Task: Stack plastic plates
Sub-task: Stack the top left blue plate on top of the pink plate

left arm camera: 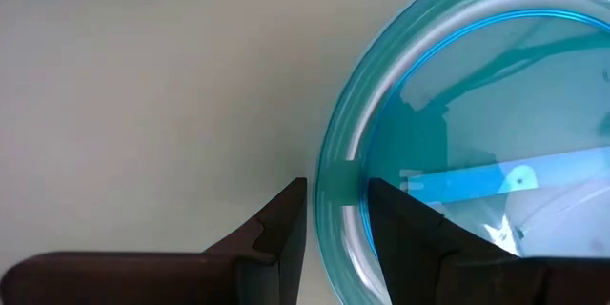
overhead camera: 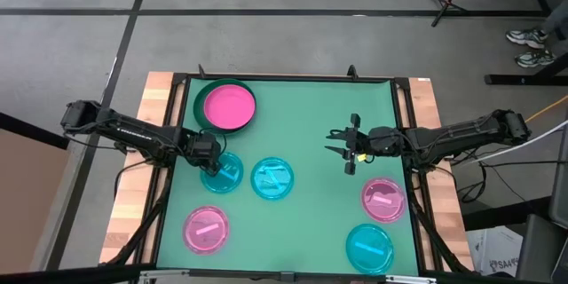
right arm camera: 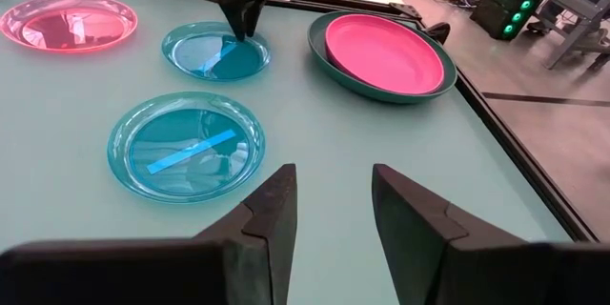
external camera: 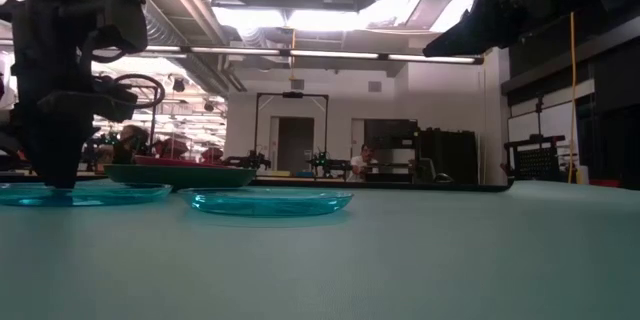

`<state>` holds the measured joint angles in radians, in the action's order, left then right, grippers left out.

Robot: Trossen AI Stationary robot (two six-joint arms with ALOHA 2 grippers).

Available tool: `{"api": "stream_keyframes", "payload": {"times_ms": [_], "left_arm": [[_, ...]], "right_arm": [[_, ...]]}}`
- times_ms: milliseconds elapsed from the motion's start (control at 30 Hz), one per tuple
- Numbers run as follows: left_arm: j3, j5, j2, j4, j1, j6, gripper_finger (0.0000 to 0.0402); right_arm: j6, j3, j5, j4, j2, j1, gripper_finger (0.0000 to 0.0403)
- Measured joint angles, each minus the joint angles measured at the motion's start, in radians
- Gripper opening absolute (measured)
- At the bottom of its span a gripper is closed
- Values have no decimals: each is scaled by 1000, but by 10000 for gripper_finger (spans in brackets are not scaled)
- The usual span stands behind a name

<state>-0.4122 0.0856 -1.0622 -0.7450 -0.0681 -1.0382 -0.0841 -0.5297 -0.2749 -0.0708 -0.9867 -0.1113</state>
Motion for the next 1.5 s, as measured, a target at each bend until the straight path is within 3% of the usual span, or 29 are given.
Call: {"api": "stream_keyframes", "payload": {"times_ms": [467,1033,1500], "left_arm": [[0,5,0,-1,0,-3,105],[0,6,1,-2,0,-3,7],[1,2,17,155,0,-2,1]], "right_arm": [[0,0,0,0,0,0,129],[0,0,0,0,0,0,129],[0,0,0,0,0,0,129]]}}
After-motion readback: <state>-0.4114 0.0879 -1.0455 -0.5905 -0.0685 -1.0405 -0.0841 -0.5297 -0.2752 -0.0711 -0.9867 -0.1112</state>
